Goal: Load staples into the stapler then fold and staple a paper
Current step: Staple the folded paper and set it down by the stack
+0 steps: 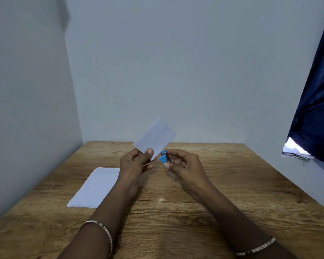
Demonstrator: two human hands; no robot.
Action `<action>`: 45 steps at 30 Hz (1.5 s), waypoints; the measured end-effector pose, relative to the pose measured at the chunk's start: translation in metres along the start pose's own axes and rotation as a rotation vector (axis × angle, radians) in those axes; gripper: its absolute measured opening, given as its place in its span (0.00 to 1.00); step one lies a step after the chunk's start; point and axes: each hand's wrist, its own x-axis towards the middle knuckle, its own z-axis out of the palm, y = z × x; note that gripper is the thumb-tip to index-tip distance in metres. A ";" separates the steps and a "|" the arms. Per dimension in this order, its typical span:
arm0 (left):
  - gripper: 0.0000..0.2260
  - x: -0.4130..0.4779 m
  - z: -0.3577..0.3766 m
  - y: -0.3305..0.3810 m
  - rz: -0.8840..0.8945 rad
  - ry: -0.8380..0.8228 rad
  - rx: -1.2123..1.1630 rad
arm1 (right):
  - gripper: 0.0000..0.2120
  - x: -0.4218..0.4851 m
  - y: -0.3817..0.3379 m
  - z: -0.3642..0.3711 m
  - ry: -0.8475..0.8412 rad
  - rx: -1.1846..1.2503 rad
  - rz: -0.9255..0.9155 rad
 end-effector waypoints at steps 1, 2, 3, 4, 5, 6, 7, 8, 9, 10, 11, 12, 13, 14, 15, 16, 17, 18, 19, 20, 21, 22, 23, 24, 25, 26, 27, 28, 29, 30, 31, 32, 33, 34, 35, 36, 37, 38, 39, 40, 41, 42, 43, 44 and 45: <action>0.11 0.000 0.000 0.000 0.010 -0.003 0.007 | 0.20 0.000 0.001 0.000 -0.014 0.031 0.006; 0.10 0.000 0.000 0.000 0.019 -0.009 0.016 | 0.19 0.001 0.002 0.000 -0.025 0.059 0.011; 0.11 0.000 0.000 -0.001 0.026 -0.022 0.024 | 0.19 0.001 0.002 0.000 -0.031 0.084 0.015; 0.11 0.000 0.001 -0.001 0.031 -0.038 0.033 | 0.19 0.001 0.003 0.000 -0.032 0.105 0.021; 0.12 0.000 0.001 -0.001 0.033 -0.054 0.042 | 0.18 0.002 0.004 0.001 -0.032 0.122 0.025; 0.12 0.000 0.001 -0.001 0.035 -0.065 0.051 | 0.18 0.003 0.005 0.000 -0.034 0.133 0.027; 0.11 0.000 0.001 -0.001 0.042 -0.069 0.064 | 0.18 0.003 0.006 0.000 -0.038 0.140 0.024; 0.11 0.000 0.001 -0.001 0.054 -0.069 0.079 | 0.18 0.004 0.007 0.000 -0.042 0.145 0.018; 0.11 0.000 0.002 -0.001 0.066 -0.067 0.091 | 0.18 0.004 0.008 0.000 -0.045 0.151 0.009; 0.10 -0.001 0.002 -0.001 0.076 -0.065 0.098 | 0.18 0.005 0.010 -0.001 -0.044 0.160 0.002; 0.09 -0.001 0.003 -0.001 0.085 -0.062 0.108 | 0.17 0.005 0.010 -0.002 -0.040 0.170 0.001; 0.09 -0.001 0.003 -0.002 0.094 -0.055 0.124 | 0.16 0.005 0.011 -0.002 -0.037 0.181 0.005; 0.08 -0.002 0.003 -0.001 0.104 -0.042 0.148 | 0.15 0.006 0.011 -0.002 -0.037 0.192 0.012; 0.08 -0.002 0.003 -0.001 0.116 -0.026 0.181 | 0.15 0.006 0.012 -0.002 -0.041 0.201 0.019; 0.08 -0.002 0.003 0.000 0.129 -0.011 0.220 | 0.14 0.007 0.012 -0.002 -0.047 0.206 0.023; 0.08 -0.002 0.003 0.001 0.144 0.001 0.260 | 0.13 0.007 0.012 -0.003 -0.050 0.209 0.026; 0.07 -0.003 0.004 0.002 0.160 0.010 0.297 | 0.12 0.007 0.012 -0.004 -0.048 0.209 0.028; 0.07 -0.003 0.005 0.003 0.178 0.017 0.334 | 0.12 0.007 0.013 -0.005 -0.042 0.206 0.028; 0.06 -0.004 0.005 0.004 0.196 0.025 0.372 | 0.12 0.007 0.013 -0.006 -0.036 0.198 0.026; 0.06 -0.004 0.006 0.005 0.217 0.033 0.413 | 0.11 0.007 0.013 -0.007 -0.033 0.189 0.025; 0.05 -0.005 0.006 0.006 0.237 0.040 0.449 | 0.11 0.008 0.014 -0.007 -0.033 0.184 0.027; 0.05 -0.005 0.006 0.007 0.253 0.043 0.477 | 0.11 0.008 0.014 -0.007 -0.035 0.183 0.031; 0.04 -0.006 0.007 0.008 0.263 0.045 0.492 | 0.11 0.008 0.015 -0.007 -0.037 0.184 0.034; 0.03 -0.006 0.007 0.008 0.270 0.047 0.502 | 0.11 0.008 0.015 -0.007 -0.038 0.183 0.037; 0.03 -0.006 0.008 0.009 0.279 0.050 0.514 | 0.11 0.008 0.015 -0.007 -0.038 0.183 0.039; 0.05 -0.007 0.008 0.010 0.296 0.056 0.538 | 0.11 0.008 0.015 -0.007 -0.037 0.182 0.043; 0.07 -0.007 0.008 0.010 0.314 0.062 0.564 | 0.11 0.008 0.015 -0.007 -0.034 0.183 0.049; 0.09 -0.008 0.008 0.010 0.327 0.066 0.587 | 0.11 0.009 0.015 -0.007 -0.031 0.183 0.055; 0.09 -0.008 0.009 0.010 0.335 0.068 0.602 | 0.11 0.009 0.016 -0.007 -0.027 0.182 0.060; 0.11 -0.008 0.009 0.010 0.343 0.072 0.615 | 0.11 0.009 0.016 -0.007 -0.024 0.182 0.065; 0.12 -0.009 0.009 0.011 0.349 0.076 0.626 | 0.11 0.008 0.016 -0.007 -0.021 0.182 0.068; 0.13 -0.008 0.009 0.011 0.349 0.077 0.636 | 0.11 0.008 0.016 -0.007 -0.018 0.183 0.072; 0.12 -0.009 0.010 0.012 0.348 0.075 0.641 | 0.11 0.008 0.016 -0.007 -0.016 0.183 0.076; 0.11 -0.009 0.010 0.012 0.347 0.069 0.638 | 0.11 0.008 0.015 -0.007 -0.013 0.182 0.078; 0.09 -0.010 0.011 0.012 0.343 0.063 0.635 | 0.11 0.007 0.015 -0.007 -0.009 0.179 0.079; 0.07 -0.010 0.012 0.013 0.339 0.058 0.635 | 0.10 0.007 0.014 -0.007 -0.005 0.174 0.078; 0.06 -0.011 0.012 0.013 0.335 0.055 0.636 | 0.10 0.007 0.013 -0.007 -0.001 0.168 0.077; 0.06 -0.012 0.012 0.013 0.331 0.052 0.631 | 0.10 0.007 0.013 -0.007 0.003 0.165 0.074; 0.07 -0.012 0.013 0.013 0.329 0.049 0.619 | 0.09 0.007 0.012 -0.007 0.008 0.165 0.071; 0.09 -0.013 0.013 0.014 0.329 0.050 0.613 | 0.09 0.006 0.012 -0.007 0.013 0.165 0.065; 0.11 -0.013 0.014 0.014 0.331 0.054 0.616 | 0.08 0.006 0.011 -0.006 0.020 0.160 0.058; 0.12 -0.014 0.014 0.014 0.332 0.057 0.622 | 0.06 0.006 0.011 -0.006 0.027 0.152 0.051; 0.13 -0.014 0.014 0.014 0.330 0.058 0.623 | 0.06 0.006 0.010 -0.006 0.032 0.142 0.046; 0.13 -0.015 0.015 0.014 0.326 0.055 0.620 | 0.07 0.006 0.010 -0.006 0.032 0.135 0.044; 0.12 -0.015 0.015 0.013 0.322 0.052 0.620 | 0.07 0.007 0.010 -0.006 0.027 0.132 0.046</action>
